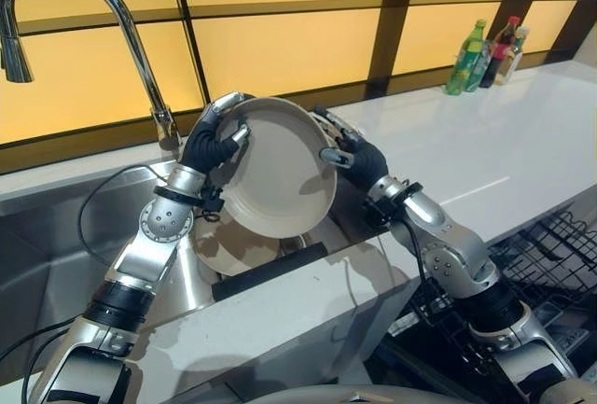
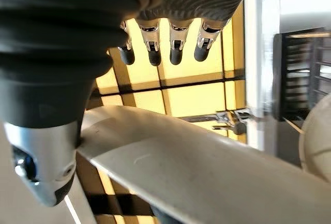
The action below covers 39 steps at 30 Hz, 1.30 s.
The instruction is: Pick up plates and place into dishwasher.
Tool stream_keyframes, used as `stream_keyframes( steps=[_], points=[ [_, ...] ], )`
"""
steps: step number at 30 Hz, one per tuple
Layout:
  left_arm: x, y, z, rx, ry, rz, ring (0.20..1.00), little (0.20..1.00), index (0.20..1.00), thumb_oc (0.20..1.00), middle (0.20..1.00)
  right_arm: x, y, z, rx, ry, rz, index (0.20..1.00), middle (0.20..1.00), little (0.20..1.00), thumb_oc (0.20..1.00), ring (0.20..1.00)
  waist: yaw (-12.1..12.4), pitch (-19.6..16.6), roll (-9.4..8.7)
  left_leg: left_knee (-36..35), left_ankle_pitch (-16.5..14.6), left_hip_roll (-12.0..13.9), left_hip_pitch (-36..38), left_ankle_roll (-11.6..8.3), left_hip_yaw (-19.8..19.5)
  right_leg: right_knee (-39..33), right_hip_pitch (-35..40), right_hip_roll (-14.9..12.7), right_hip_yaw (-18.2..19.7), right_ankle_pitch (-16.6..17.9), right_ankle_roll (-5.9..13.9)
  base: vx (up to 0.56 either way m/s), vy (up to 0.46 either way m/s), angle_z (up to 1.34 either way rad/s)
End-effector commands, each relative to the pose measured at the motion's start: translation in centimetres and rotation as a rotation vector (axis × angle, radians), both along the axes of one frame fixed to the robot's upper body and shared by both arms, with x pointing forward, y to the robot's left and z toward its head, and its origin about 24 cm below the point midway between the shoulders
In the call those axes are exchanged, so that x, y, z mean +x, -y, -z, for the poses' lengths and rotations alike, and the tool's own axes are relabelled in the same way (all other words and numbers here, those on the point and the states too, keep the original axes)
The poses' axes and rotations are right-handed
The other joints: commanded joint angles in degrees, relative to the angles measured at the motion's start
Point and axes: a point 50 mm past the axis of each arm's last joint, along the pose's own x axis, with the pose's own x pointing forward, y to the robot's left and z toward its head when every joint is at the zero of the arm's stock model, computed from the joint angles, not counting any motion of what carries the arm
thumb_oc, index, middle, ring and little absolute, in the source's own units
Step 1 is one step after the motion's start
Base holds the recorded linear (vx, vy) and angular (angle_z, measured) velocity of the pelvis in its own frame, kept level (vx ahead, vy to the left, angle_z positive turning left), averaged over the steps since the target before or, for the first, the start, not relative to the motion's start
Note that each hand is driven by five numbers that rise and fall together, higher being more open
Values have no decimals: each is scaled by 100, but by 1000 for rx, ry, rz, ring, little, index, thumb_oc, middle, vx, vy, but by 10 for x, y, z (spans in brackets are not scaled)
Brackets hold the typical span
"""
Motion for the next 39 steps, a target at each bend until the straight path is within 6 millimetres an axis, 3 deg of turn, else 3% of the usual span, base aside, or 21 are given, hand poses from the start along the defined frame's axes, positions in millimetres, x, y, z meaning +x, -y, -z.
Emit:
stream_keyframes(
  steps=[1, 12, 25, 31, 39],
  points=[
    [-1, 37, -48, -52, 220, 161, 200, 200, 200, 200, 200, -8, -45, -3, -91, -6, -252, 1000, 1000, 1000, 1000, 1000, 9, -116, -111, 2, 133, 56, -514, -60, -379, 146, 442, -409, -374, -530, 406, 0, 0, 0],
    [-2, 39, -47, -84, 220, 185, 200, 200, 200, 200, 200, -14, -57, 15, -151, -118, -396, 1000, 1000, 1000, 1000, 1000, 46, -119, -162, 2, 118, 27, -471, -29, -422, 167, 488, -388, -351, -554, 399, 0, 0, 0],
    [-9, 72, -50, -25, 242, 310, 200, 200, 200, 200, 200, -25, -75, 31, -217, -180, -500, 1000, 1000, 1000, 1000, 1000, 73, -96, -184, 2, 131, -24, -464, 1, -488, 185, 516, -367, -344, -569, 381, 0, 0, 0],
    [-5, 61, -45, -23, 190, 277, 200, 200, 200, 200, 200, -16, -66, 26, -213, -141, -422, 1000, 1000, 1000, 1000, 1000, 69, -80, -168, 2, 118, -11, -441, -3, -449, 183, 525, -375, -357, -560, 389, 0, 0, 0],
    [2, 42, -30, 68, 77, 217, 200, 200, 200, 200, 200, 0, -36, 11, -272, -10, -273, 1000, 1000, 1000, 1000, 1000, 19, -62, -151, 2, 122, 24, -431, -16, -381, 154, 494, -368, -287, -522, 406, 0, 0, 0]
  ],
)
